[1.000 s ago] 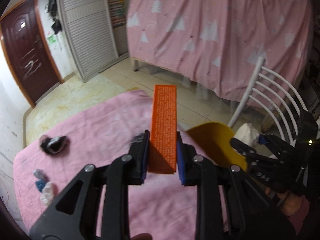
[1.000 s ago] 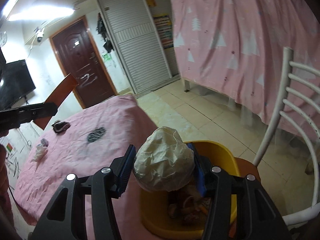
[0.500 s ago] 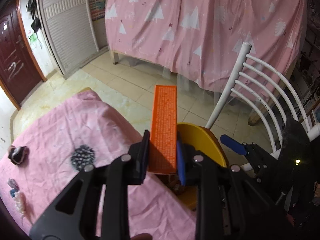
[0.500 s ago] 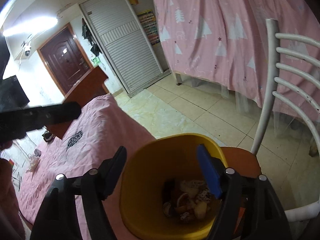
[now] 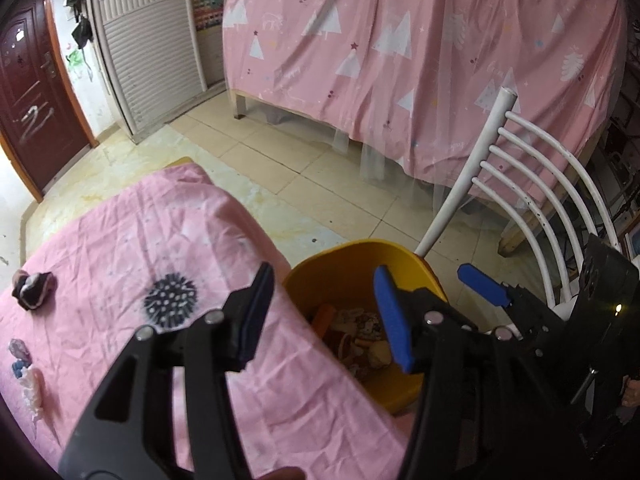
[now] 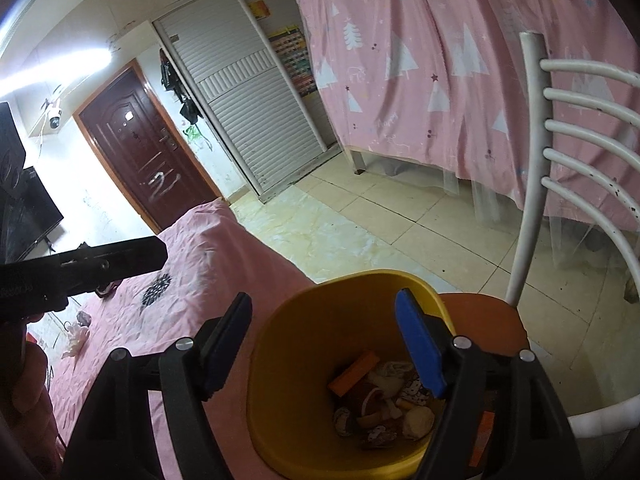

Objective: Collect trash

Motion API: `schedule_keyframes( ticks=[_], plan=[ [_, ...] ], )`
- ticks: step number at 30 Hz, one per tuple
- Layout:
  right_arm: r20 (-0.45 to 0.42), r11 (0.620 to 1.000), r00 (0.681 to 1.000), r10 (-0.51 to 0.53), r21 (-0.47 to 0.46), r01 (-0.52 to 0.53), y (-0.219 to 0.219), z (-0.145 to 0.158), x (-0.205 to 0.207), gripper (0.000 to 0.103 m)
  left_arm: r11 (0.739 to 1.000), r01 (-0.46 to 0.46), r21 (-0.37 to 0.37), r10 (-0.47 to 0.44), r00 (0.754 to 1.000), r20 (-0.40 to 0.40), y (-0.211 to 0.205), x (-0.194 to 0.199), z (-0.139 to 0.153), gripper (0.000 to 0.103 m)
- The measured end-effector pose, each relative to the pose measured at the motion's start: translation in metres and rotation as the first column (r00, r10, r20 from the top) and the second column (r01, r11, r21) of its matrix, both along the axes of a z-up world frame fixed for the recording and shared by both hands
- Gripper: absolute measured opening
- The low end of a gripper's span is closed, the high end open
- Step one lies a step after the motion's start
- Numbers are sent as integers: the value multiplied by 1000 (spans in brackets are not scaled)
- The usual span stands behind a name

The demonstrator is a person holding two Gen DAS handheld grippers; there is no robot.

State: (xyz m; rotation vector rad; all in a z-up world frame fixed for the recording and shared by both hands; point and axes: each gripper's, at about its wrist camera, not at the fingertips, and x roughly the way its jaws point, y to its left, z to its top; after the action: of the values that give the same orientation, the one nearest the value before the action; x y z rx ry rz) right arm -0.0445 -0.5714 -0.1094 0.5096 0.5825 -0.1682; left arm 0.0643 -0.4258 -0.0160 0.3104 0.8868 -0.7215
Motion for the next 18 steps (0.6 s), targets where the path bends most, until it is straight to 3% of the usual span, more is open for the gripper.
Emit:
schedule_keyframes(
  ticks=[4, 9, 18],
  plan=[
    [11, 1000, 1000, 27, -9, -27, 11, 4, 2, 68, 1000, -14, 2, 14, 1000, 19, 15, 1, 3, 50],
    [14, 997, 998, 68, -41, -67, 30, 11, 6, 69, 999, -29, 42, 24, 994, 103, 37, 2, 10, 50],
    [22, 983, 987, 158, -97, -155, 71, 27, 18, 74, 994, -100, 44, 93, 986, 139, 100, 20, 28, 50]
  ],
)
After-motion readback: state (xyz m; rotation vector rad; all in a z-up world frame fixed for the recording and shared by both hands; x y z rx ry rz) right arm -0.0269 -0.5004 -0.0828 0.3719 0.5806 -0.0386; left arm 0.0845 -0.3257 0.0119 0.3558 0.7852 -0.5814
